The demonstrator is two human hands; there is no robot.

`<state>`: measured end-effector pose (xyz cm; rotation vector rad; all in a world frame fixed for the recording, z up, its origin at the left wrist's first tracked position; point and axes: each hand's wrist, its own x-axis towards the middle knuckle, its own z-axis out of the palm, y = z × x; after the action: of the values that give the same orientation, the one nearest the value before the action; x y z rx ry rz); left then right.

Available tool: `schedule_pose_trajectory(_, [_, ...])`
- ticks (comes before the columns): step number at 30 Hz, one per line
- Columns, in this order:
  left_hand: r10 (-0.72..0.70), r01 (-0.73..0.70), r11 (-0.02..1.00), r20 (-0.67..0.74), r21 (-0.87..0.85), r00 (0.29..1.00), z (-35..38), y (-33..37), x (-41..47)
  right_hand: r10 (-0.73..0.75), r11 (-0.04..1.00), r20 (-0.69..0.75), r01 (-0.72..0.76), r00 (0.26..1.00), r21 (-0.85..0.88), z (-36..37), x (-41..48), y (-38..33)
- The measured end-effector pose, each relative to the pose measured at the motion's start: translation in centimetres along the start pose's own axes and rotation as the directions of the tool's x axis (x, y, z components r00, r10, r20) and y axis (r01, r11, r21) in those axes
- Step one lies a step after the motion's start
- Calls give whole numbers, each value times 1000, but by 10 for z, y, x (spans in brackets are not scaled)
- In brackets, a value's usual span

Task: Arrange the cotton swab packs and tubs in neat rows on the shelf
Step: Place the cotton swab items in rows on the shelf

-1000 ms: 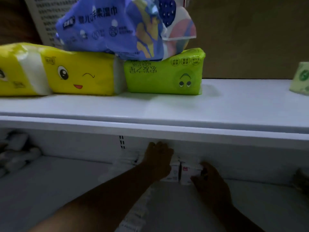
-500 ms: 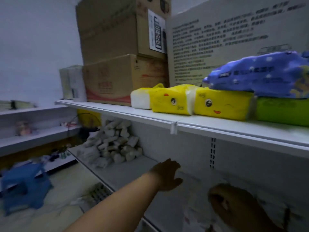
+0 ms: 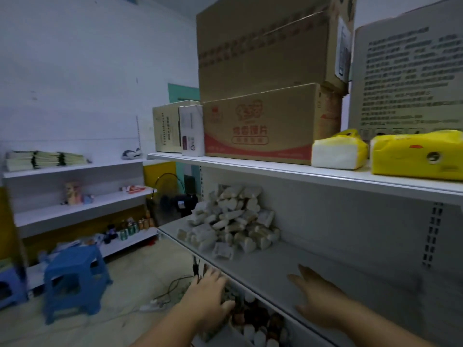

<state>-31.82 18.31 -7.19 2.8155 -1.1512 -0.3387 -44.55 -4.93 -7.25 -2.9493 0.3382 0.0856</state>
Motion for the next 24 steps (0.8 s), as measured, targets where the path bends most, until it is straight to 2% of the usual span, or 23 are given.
schedule_pose_trajectory(4, [-17, 15, 998, -28, -59, 999, -7, -39, 14, 26, 999, 35, -27, 999, 25, 10, 39, -13])
schedule_pose_trajectory(9, [-22, 23, 996, 13, -81, 1000, 2, -85, 59, -7, 997, 61, 3, 998, 73, 29, 105, -26])
schedule_pose_trajectory(11, [-33, 35, 990, 22, -140, 999, -2, -100, 79, -21, 994, 73, 13, 997, 108, 27, 137, -34])
schedule_pose_trajectory(15, [-95, 91, 928, 9, -362, 995, -22, -132, 112, -42, 988, -36, 47, 998, 149, 22, 200, -61])
schedule_pose_trajectory(18, [-157, 125, 898, -42, -423, 987, -30, -158, 137, -44, 990, -139, 62, 989, 130, 22, 238, -82])
schedule_pose_trajectory(24, [-199, 115, 876, -134, -468, 971, -34, -206, 186, 23, 981, -127, 1, 992, 192, 26, 287, -119])
